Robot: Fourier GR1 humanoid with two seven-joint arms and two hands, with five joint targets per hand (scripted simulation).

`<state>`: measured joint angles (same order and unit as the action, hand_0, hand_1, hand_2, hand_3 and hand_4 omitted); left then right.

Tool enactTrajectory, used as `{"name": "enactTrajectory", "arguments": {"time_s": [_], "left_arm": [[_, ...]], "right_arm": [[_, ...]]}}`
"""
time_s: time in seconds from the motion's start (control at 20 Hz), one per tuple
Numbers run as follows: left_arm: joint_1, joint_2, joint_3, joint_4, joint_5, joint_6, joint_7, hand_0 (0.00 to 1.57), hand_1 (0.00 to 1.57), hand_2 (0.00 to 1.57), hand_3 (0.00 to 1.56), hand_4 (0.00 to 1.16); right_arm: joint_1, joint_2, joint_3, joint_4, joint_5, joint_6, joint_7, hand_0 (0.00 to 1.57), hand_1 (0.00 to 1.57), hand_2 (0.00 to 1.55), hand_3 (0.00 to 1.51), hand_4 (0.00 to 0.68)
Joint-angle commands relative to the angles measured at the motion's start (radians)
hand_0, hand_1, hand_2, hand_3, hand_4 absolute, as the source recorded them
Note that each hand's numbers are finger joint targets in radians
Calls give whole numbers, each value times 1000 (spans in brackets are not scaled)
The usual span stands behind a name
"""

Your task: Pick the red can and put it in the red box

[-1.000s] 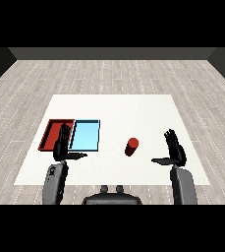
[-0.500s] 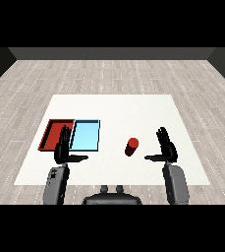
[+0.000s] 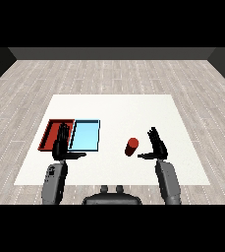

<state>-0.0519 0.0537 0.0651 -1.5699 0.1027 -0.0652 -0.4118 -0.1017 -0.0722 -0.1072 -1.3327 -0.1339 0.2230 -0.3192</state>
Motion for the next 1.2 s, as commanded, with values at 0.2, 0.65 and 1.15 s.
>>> {"name": "enactTrajectory", "arguments": {"time_s": [0.2, 0.65, 1.15], "left_arm": [[12, -13, -4, -43, 1, 22, 35, 0, 0, 0, 0, 0], [29, -17, -11, -35, -9, 17, 12, 0, 0, 0, 0, 0], [64, -11, -6, -16, -19, -3, -62, 0, 0, 0, 0, 0]], "right_arm": [[-123, 24, -5, 185, -20, 12, -45, 0, 0, 0, 0, 0], [-103, 17, 3, 297, -18, 39, -110, 0, 0, 0, 0, 0], [-151, 72, 87, 360, -19, -59, -134, 0, 0, 0, 0, 0]]}}
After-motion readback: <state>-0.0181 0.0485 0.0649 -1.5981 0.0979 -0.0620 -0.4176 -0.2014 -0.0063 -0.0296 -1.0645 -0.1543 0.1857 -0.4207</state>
